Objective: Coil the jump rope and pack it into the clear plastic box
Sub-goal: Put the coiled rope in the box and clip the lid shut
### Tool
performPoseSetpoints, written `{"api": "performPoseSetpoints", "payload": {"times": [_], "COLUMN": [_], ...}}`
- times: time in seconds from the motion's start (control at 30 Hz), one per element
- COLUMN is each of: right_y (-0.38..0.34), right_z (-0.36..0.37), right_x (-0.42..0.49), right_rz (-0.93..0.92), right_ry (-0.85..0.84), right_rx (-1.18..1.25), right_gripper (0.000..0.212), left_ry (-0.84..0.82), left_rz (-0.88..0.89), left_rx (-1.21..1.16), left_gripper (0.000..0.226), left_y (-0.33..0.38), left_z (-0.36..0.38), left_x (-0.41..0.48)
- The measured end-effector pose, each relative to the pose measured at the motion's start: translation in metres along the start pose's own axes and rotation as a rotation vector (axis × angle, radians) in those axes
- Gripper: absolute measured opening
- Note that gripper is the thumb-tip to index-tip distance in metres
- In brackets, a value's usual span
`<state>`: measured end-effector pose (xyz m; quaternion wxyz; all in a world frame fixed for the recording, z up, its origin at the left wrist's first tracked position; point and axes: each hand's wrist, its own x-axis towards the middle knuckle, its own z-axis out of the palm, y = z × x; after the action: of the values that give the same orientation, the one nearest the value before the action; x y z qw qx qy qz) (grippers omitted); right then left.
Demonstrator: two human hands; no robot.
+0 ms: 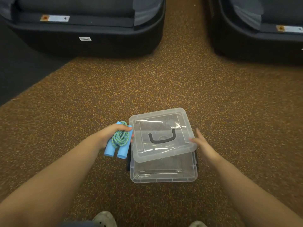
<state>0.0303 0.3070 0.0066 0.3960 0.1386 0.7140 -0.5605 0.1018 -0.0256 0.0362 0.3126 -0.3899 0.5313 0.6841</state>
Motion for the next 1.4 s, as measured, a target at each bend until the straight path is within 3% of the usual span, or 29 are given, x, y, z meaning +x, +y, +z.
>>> {"api": "performPoseSetpoints", "payload": {"times": [0.1,0.17,0.3,0.37,0.47,0.57,0.7,0.8,0.9,1.07,1.2,1.4], "right_y": [-0.025,-0.034,-0.038,-0.037,-0.035,-0.031,-0.028,-0.028,-0.029,-0.032,-0.036,-0.044], "right_z": [0.013,0.021,0.028,0.03,0.03,0.026,0.021,0.016,0.009,-0.011,-0.025,-0.05], "right_x": [0.002,0.003,0.005,0.003,-0.002,-0.01,-0.024,-0.035,-0.048,-0.066,-0.076,-0.089], "right_rz": [-0.071,-0.115,-0.171,-0.176,-0.211,-0.23,-0.225,-0.248,-0.274,-0.328,-0.338,-0.306], "right_ry": [-0.022,-0.005,0.06,0.076,0.084,0.106,0.162,0.168,0.209,0.258,0.268,0.364], "right_rx": [-0.11,-0.145,-0.195,-0.162,-0.093,0.022,0.206,0.22,0.114,0.029,0.058,0.138], "right_gripper": [0.045,0.029,0.04,0.042,0.04,0.044,0.049,0.045,0.027,0.009,0.007,0.008], "left_ry": [0.026,0.051,0.077,0.091,0.152,0.204,0.194,0.114,-0.05,-0.171,-0.197,-0.171], "left_rz": [0.01,0.027,0.126,0.172,0.274,0.393,0.394,0.382,0.319,0.197,0.188,0.184], "left_rx": [0.062,0.118,0.251,0.242,0.215,0.245,0.284,0.125,-0.052,-0.206,-0.316,-0.41], "left_gripper": [0.021,0.02,0.018,0.038,0.088,0.086,0.112,0.1,0.084,0.037,0.04,0.018], "left_y": [0.005,0.008,0.012,0.01,0.006,0.0,-0.005,-0.009,-0.016,-0.024,-0.031,-0.043], "left_z": [0.004,0.007,0.018,0.024,0.039,0.057,0.071,0.077,0.078,0.079,0.079,0.082], "left_x": [-0.004,-0.007,-0.017,-0.023,-0.033,-0.047,-0.06,-0.068,-0.072,-0.079,-0.071,-0.053]}}
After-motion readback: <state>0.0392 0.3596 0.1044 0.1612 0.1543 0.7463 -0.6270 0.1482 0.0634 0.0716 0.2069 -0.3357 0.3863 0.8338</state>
